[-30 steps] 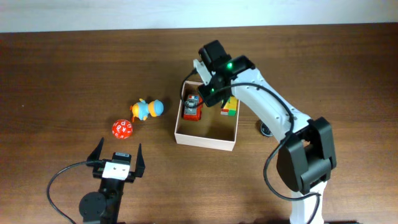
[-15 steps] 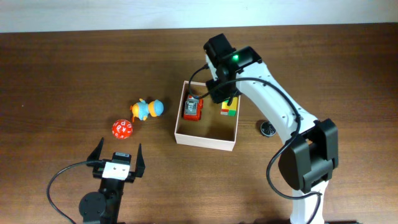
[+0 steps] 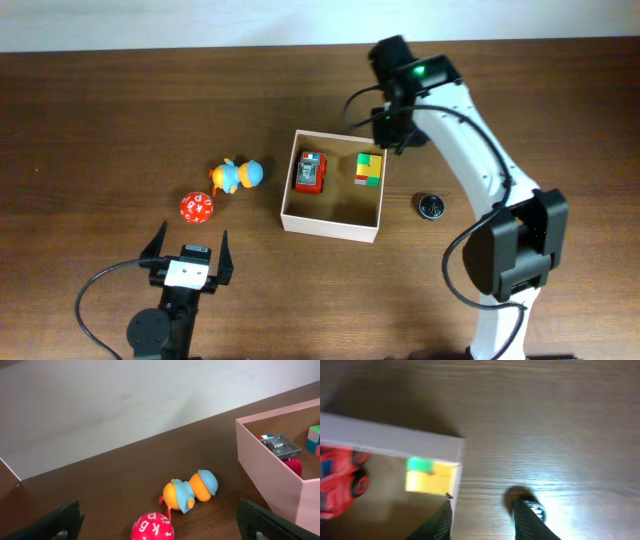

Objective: Pack container
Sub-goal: 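Open the right gripper and raise it out of the box, then move the right gripper right over the black round wheel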

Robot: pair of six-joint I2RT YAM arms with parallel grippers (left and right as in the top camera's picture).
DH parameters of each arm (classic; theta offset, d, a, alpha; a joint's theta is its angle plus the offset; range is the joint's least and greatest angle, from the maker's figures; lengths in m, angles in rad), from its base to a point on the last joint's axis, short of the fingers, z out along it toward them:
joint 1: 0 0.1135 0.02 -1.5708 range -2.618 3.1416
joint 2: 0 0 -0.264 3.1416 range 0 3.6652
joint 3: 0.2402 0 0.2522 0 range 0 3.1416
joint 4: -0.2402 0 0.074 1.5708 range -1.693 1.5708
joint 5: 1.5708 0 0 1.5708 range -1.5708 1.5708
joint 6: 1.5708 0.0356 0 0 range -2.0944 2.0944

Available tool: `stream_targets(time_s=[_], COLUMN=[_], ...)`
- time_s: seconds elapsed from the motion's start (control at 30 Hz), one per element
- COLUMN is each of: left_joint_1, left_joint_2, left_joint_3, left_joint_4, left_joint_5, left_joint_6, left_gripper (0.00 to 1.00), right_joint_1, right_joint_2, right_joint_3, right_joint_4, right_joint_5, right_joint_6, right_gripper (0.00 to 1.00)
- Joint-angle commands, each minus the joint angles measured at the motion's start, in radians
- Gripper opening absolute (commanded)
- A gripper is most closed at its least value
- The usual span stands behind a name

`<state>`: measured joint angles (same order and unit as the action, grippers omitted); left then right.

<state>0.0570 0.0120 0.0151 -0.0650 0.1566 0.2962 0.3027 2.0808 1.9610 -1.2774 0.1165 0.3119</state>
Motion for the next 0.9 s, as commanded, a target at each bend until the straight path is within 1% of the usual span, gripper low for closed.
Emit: stream_targets(time_s=[0.0,0.17,0.43,0.67,0.87], left_joint_1=[-0.005,-0.005,-0.005,-0.005,-0.005], left_joint_2=[-0.007,-0.007,-0.007,-0.007,-0.007], left_joint_3=[-0.006,-0.006,-0.006,-0.006,-0.006], left_joint_4=[-0.002,-0.002,-0.002,-0.002,-0.002], left_joint_5=[-0.004,-0.004,-0.004,-0.004,-0.004], left_joint_6=[0.012,0.012,0.011,0.012,0.012], left_gripper=[0.99,0.99,0.99,0.99,0.99], right_joint_1=[-0.032,-0.042,-0.042,-0.042,-0.042], right_joint_2=[-0.011,-0.01,-0.01,-0.01,-0.002], right_joint_3=[0.012,-0.016,-0.113,-0.126,-0.126], right_joint_4=[-0.01,-0.011,0.057,0.122,0.131], right_joint_5=[0.023,0.023,0.006,-0.043,-0.06], right_joint_6=[0.038,0.038,0.045,0.01,0.007], right_gripper=[0.35,0.35,0.35,0.35,0.35])
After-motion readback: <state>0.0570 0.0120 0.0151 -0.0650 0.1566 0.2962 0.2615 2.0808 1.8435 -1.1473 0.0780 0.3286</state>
